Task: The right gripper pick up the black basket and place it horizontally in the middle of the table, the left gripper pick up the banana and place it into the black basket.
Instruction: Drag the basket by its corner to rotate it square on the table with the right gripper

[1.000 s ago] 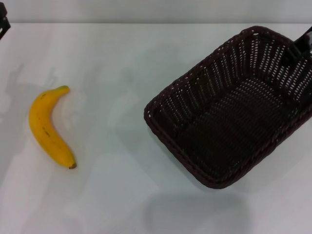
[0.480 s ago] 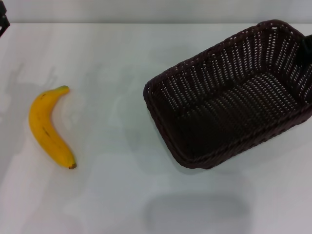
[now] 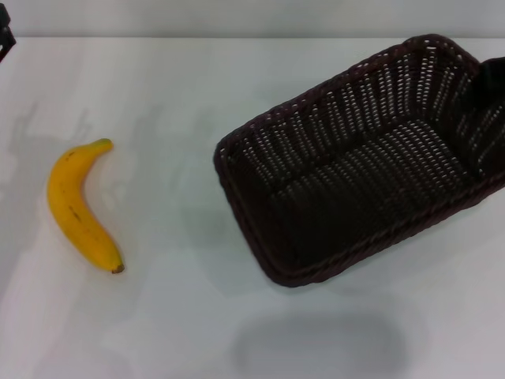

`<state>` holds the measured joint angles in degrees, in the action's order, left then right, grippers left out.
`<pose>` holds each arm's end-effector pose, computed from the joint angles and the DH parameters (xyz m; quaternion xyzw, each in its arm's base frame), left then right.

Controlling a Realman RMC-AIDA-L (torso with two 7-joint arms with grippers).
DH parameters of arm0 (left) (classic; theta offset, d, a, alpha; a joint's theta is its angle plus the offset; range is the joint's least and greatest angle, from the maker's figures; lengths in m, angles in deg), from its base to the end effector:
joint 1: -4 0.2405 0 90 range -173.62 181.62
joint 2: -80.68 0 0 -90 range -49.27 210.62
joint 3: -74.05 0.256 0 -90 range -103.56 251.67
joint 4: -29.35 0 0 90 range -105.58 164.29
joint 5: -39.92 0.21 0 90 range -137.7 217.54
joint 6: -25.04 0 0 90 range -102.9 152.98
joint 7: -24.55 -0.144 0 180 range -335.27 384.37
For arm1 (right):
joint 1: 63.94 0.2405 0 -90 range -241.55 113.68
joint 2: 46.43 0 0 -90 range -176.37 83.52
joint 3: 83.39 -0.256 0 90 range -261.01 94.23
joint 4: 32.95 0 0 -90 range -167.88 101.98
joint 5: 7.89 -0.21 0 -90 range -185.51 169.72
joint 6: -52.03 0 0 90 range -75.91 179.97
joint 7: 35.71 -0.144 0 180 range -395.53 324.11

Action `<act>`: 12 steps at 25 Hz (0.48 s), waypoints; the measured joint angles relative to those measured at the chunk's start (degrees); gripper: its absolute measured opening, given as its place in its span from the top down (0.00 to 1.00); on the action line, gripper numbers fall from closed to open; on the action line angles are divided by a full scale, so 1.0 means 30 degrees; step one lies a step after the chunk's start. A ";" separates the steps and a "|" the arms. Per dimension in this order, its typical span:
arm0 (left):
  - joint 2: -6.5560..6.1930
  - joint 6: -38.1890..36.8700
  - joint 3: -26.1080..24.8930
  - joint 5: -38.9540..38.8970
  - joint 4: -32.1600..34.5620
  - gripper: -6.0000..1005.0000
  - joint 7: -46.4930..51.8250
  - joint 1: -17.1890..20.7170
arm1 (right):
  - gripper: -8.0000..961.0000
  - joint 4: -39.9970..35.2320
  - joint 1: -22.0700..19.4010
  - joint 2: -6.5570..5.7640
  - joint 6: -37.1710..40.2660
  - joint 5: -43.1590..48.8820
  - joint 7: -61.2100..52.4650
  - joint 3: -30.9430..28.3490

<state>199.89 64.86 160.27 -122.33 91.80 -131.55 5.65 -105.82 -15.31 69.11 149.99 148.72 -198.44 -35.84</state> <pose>-0.2909 0.3178 0.0754 -0.6964 -0.1647 -0.2921 0.6345 0.1683 0.4087 0.1015 -0.7930 0.5499 -0.0456 0.2584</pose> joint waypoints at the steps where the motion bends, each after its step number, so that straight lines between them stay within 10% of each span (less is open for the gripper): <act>1: 0.0009 0.0002 0.0008 -0.0001 0.0000 0.12 -0.0001 0.0000 | 0.82 -0.0052 -0.0200 0.0049 -0.0009 -0.0319 -0.0007 -0.0119; 12: -0.0013 0.0048 0.0114 0.0001 -0.0027 0.12 0.0000 -0.0045 | 0.83 0.0117 -0.2887 0.0229 -0.2294 -0.5283 -0.0044 0.0335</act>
<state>199.85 65.01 160.62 -122.33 91.72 -131.55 5.52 -105.47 -23.97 69.79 143.10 132.87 -198.57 -34.83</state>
